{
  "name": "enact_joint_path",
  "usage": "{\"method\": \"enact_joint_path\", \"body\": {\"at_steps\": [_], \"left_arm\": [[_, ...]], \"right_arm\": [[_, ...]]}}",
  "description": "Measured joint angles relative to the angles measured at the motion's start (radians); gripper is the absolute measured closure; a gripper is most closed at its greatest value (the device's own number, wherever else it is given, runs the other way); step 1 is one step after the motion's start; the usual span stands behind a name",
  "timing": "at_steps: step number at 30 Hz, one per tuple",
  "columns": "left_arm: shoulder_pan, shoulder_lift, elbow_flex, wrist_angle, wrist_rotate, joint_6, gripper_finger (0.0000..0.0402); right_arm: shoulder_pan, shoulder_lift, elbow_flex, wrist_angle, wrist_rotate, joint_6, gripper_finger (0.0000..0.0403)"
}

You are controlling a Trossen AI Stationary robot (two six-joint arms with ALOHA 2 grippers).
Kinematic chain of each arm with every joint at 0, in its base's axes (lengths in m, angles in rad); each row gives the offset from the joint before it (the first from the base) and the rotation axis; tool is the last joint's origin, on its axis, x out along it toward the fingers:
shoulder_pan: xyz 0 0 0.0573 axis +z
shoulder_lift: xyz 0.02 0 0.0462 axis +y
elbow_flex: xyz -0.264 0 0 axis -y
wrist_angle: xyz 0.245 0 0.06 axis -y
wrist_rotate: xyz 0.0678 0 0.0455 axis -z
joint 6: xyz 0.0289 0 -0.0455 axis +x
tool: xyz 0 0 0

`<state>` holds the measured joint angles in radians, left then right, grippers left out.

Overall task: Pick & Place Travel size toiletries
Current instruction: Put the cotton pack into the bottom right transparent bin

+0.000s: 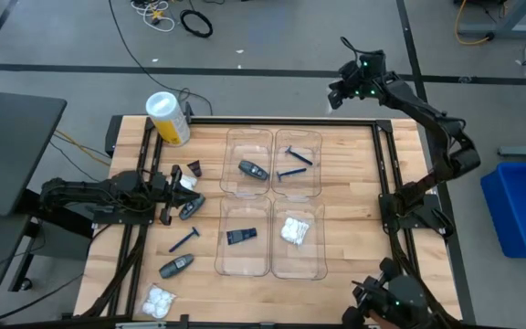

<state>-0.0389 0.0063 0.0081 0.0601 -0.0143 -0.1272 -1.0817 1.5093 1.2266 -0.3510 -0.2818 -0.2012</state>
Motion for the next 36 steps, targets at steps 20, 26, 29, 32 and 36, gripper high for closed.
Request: {"method": "enact_joint_path", "body": {"at_steps": [20, 26, 29, 32, 36], "left_arm": [[0.0, 0.0, 0.0, 0.0, 0.0, 0.0, 0.0379], [0.0, 0.0, 0.0, 0.0, 0.0, 0.0, 0.0379], [0.0, 0.0, 0.0, 0.0, 0.0, 0.0, 0.0379], [0.0, 0.0, 0.0, 0.0, 0.0, 0.0, 0.0379], [0.0, 0.0, 0.0, 0.0, 0.0, 0.0, 0.0379]], "right_arm": [[0.142, -0.075, 0.0, 0.022, -0.254, -0.099, 0.0403], [0.189, -0.075, 0.0, 0.02, -0.254, -0.1, 0.0403], [0.221, -0.075, 0.0, 0.021, -0.253, -0.1, 0.0403], [0.26, -0.075, 0.0, 0.024, -0.253, -0.1, 0.0403], [0.329, -0.075, 0.0, 0.026, -0.252, -0.096, 0.0403]]}}
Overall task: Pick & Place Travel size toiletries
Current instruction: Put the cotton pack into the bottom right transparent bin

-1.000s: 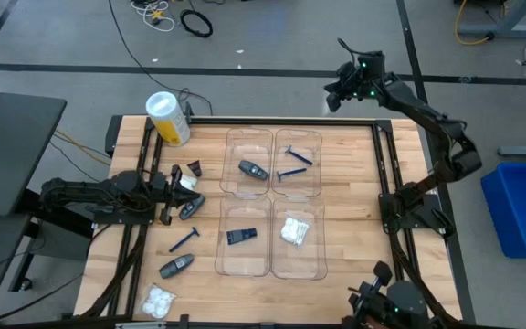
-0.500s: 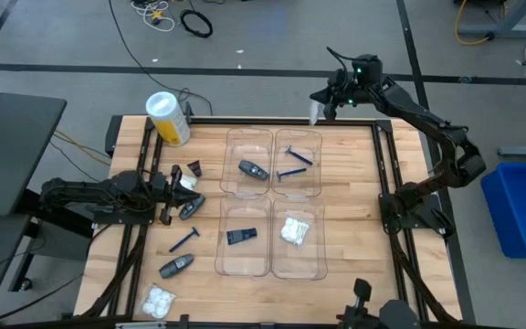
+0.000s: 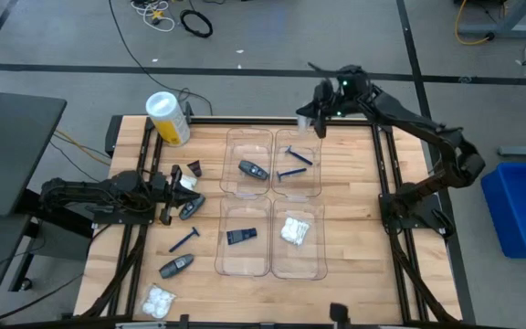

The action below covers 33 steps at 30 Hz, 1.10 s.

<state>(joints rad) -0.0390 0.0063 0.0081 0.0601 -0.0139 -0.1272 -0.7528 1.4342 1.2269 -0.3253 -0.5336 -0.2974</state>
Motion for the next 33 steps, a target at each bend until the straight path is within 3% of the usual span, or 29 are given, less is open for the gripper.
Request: {"method": "enact_joint_path", "body": {"at_steps": [20, 33], "left_arm": [[0.0, 0.0, 0.0, 0.0, 0.0, 0.0, 0.0379], [0.0, 0.0, 0.0, 0.0, 0.0, 0.0, 0.0379]], "right_arm": [[0.386, 0.0, 0.0, 0.001, 0.0, 0.001, 0.0403], [0.571, 0.0, 0.0, 0.004, 0.0, -0.001, 0.0403]]}}
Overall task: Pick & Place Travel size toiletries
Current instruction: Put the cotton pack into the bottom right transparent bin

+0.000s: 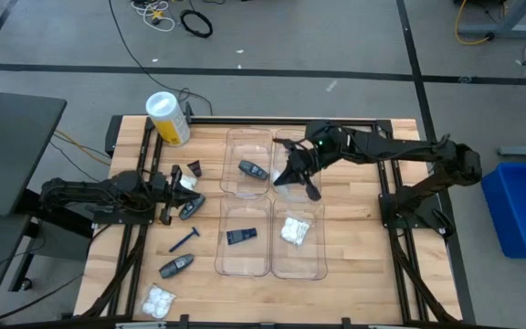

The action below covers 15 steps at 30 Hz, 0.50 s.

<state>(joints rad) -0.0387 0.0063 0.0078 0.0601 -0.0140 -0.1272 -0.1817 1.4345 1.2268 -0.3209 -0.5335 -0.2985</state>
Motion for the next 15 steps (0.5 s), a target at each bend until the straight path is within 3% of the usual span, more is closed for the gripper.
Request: {"method": "enact_joint_path", "body": {"at_steps": [15], "left_arm": [[0.0, 0.0, 0.0, 0.0, 0.0, 0.0, 0.0379]], "right_arm": [[0.088, 0.0, 0.0, 0.034, 0.0, -0.006, 0.0403]]}}
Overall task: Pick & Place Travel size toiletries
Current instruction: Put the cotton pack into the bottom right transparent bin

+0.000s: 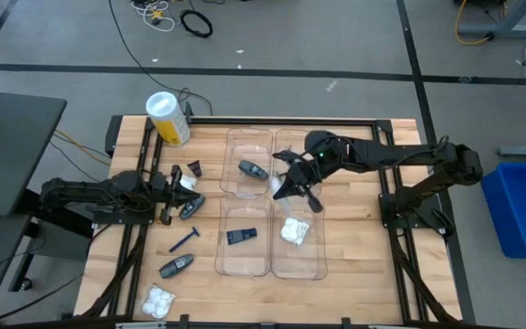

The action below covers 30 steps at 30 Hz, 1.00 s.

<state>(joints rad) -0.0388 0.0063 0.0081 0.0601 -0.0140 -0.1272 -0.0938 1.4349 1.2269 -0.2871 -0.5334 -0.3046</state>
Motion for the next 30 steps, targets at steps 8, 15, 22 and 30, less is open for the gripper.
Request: {"method": "enact_joint_path", "body": {"at_steps": [8, 15, 22, 30], "left_arm": [[0.0, 0.0, 0.0, 0.0, 0.0, 0.0, 0.0379], [0.0, 0.0, 0.0, 0.0, 0.0, 0.0, 0.0379], [0.0, 0.0, 0.0, 0.0, 0.0, 0.0, 0.0379], [0.0, 0.0, 0.0, 0.0, 0.0, 0.0, 0.0379]], "right_arm": [[0.081, 0.0, 0.0, 0.0, 0.0, 0.0, 0.0403], [0.184, 0.0, 0.0, -0.001, 0.0, 0.0, 0.0403], [0.244, 0.0, 0.0, -0.013, 0.0, 0.0, 0.0403], [0.295, 0.0, -0.086, -0.012, 0.011, 0.0, 0.0403]]}}
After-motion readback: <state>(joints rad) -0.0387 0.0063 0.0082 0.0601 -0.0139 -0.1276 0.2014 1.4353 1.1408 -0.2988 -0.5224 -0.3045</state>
